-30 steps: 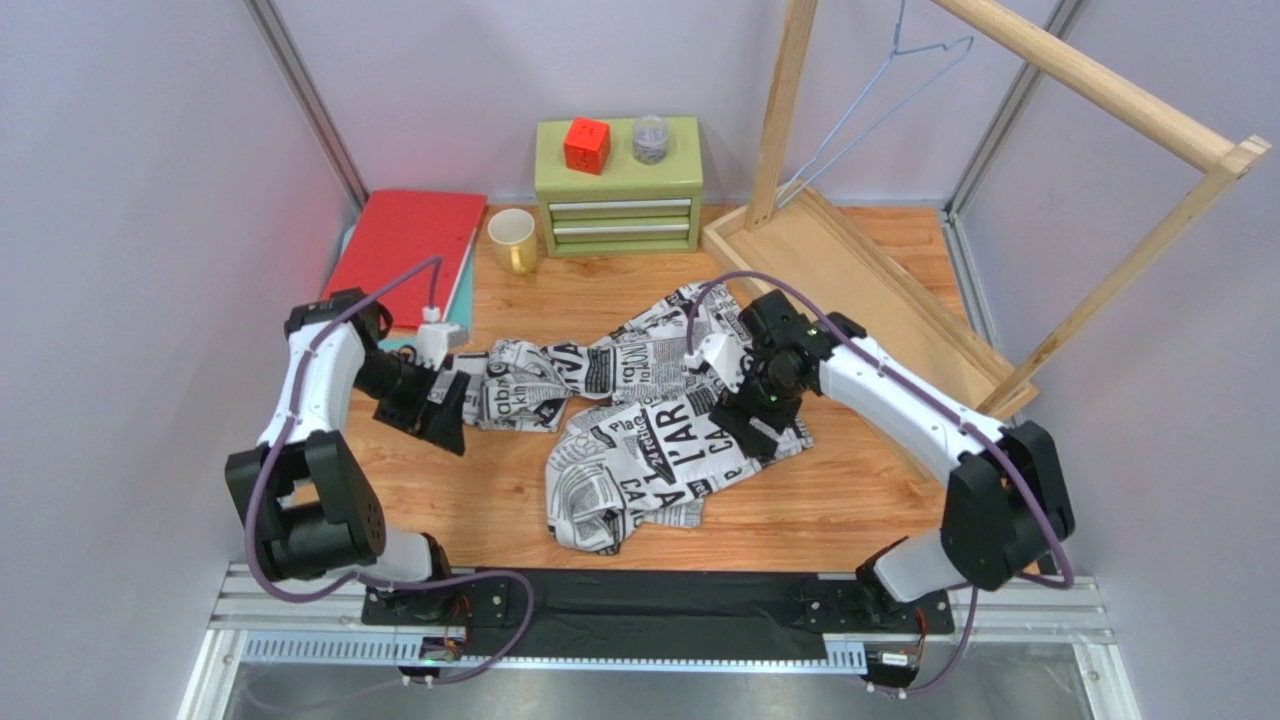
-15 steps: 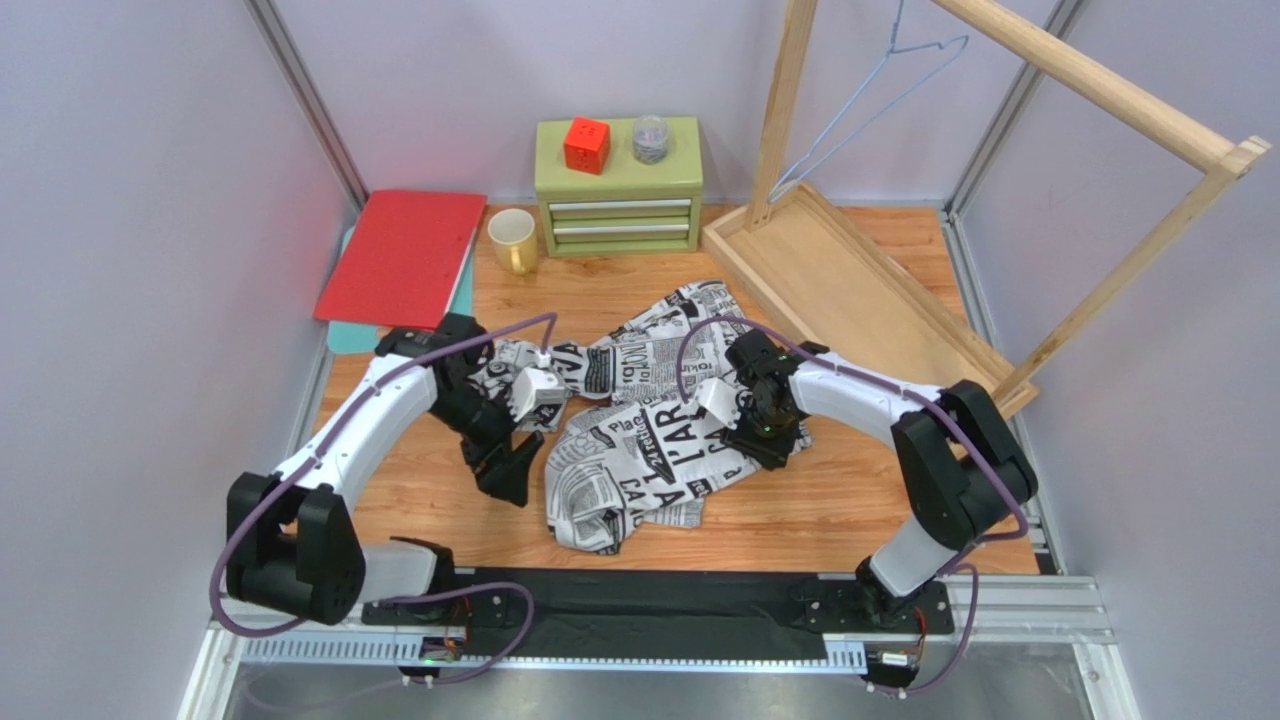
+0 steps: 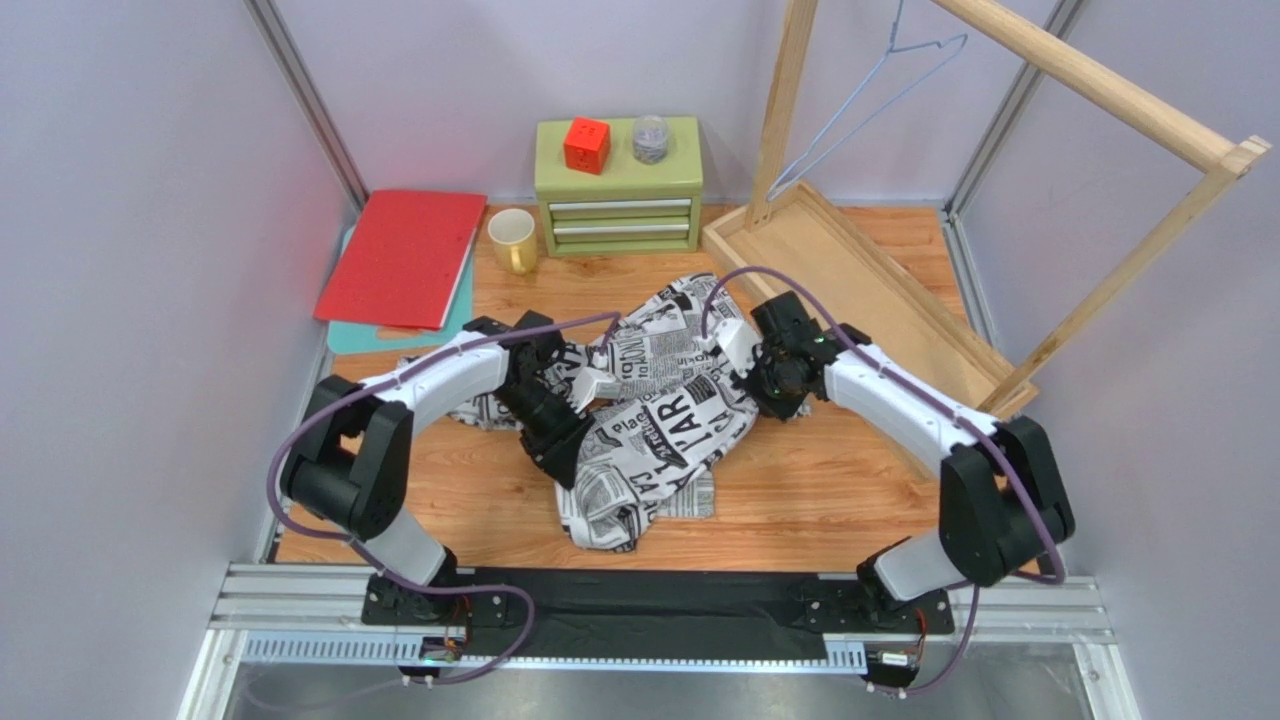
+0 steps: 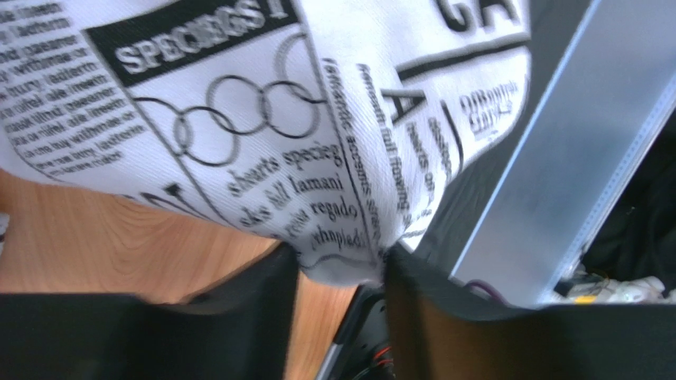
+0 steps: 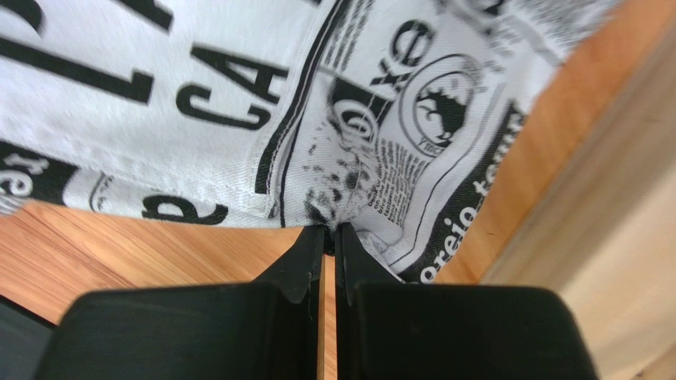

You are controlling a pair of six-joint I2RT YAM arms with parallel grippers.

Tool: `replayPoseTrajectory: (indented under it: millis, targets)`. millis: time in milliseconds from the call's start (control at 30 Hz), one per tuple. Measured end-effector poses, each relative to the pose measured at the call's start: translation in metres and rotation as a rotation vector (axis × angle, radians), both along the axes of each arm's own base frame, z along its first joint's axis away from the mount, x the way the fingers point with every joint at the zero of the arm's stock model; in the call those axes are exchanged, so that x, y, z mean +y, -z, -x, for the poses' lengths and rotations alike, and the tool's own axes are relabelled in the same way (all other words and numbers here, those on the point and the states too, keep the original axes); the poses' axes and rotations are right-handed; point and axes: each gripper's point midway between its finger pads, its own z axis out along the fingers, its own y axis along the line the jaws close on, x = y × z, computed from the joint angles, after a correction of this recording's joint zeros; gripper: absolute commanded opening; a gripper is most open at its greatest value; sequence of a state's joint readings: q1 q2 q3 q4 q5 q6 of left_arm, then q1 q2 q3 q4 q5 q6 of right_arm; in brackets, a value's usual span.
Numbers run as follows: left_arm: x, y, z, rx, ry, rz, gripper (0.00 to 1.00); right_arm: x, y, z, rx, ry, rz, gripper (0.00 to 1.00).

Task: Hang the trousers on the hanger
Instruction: Fold the trousers

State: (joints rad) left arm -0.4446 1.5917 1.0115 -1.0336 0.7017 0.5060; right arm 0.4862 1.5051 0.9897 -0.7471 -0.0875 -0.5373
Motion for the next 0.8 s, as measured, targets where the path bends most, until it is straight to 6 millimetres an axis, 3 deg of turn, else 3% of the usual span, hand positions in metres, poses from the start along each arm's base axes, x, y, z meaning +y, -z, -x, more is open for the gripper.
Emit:
replayPoseTrajectory:
  millis: [33, 133, 233, 367, 433, 500, 567, 600, 633, 667, 700, 800]
  targets:
    - [0.0, 0.004, -0.002, 0.006, -0.013, -0.015, 0.0, 0.003, -0.015, -0.007, -0.046, 0.023, -0.032, 0.0]
    - [0.013, 0.009, -0.019, 0.006, -0.108, -0.053, 0.0, 0.011, -0.051, -0.019, -0.139, 0.057, -0.115, 0.0]
    - [0.05, -0.005, -0.056, -0.029, -0.286, -0.065, 0.0, 0.022, -0.076, -0.021, -0.175, 0.067, -0.195, 0.0]
    - [0.104, -0.069, -0.122, -0.262, -0.409, -0.085, 0.0, 0.05, -0.097, -0.015, -0.166, 0.04, -0.291, 0.0]
    - [0.115, -0.11, -0.142, -0.417, -0.378, -0.111, 0.0, 0.067, -0.115, -0.013, -0.173, 0.022, -0.341, 0.0]
    - [0.115, -0.151, -0.159, -0.563, -0.332, -0.127, 0.0, 0.071, -0.136, -0.022, -0.208, 0.039, -0.375, 0.0]
    - [0.105, -0.181, -0.172, -0.667, -0.286, -0.129, 0.07, 0.064, -0.154, -0.038, -0.261, 0.076, -0.393, 0.0]
    - [0.097, -0.19, -0.177, -0.697, -0.266, -0.125, 0.22, 0.054, -0.16, -0.048, -0.289, 0.107, -0.395, 0.0]
    - [0.09, -0.192, -0.181, -0.702, -0.252, -0.123, 0.27, 0.043, -0.163, -0.057, -0.311, 0.141, -0.389, 0.0]
    - [0.081, -0.191, -0.186, -0.696, -0.242, -0.119, 0.35, 0.031, -0.163, -0.064, -0.326, 0.174, -0.378, 0.0]
    - [0.074, -0.186, -0.193, -0.678, -0.242, -0.121, 0.54, 0.017, -0.161, -0.071, -0.337, 0.211, -0.361, 0.0]
    - [0.069, -0.156, -0.223, -0.595, -0.278, -0.153, 0.65, -0.019, -0.146, -0.081, -0.353, 0.292, -0.28, 0.0]
